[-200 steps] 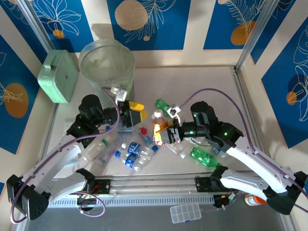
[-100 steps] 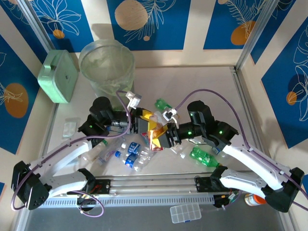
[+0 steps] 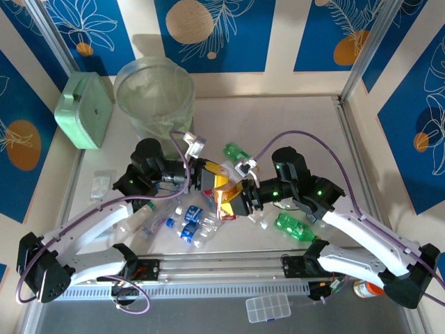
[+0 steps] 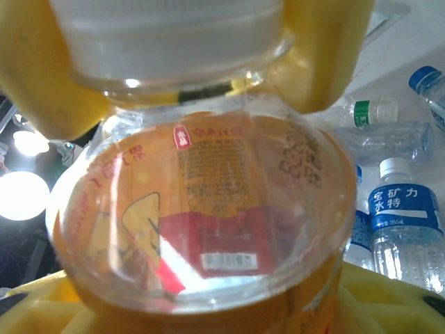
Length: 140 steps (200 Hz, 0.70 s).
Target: Put the plastic bottles in the bin
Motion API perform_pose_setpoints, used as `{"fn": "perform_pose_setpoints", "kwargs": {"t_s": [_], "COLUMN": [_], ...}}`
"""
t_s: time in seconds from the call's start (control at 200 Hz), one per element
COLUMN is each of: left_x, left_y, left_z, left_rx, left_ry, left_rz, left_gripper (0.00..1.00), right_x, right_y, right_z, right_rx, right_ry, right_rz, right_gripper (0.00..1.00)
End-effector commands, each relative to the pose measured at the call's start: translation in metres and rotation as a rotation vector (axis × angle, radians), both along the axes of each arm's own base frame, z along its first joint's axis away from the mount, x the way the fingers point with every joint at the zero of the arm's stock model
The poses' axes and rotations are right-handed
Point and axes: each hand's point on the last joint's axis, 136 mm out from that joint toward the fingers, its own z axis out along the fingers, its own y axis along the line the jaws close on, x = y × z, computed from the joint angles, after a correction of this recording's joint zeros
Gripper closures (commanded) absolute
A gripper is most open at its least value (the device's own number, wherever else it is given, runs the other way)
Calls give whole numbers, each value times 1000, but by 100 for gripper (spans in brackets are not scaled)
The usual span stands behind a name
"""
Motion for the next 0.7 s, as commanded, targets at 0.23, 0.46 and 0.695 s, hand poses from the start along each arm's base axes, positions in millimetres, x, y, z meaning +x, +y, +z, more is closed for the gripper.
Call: {"fn": "perform_pose_setpoints", "kwargs": {"t_s": [0.23,0.46,0.695], "left_x": [12,64,153], "left_y": [3,24,97], "left_z": [32,43,70], "left_rx": [-43,63,241], "left_ry": [-124,-249,-329], "left_rz": [122,468,1116], "left_gripper": [98,100,100], "right_x": [3,5,21], "right_y": [-16,-35,-51], "right_z": [18,42,39], "right_rx": [-7,22,-26], "right_ry": [-83,-180,-233], "right_rz": [-81,-175,-304], "right_gripper": [7,2,3]}}
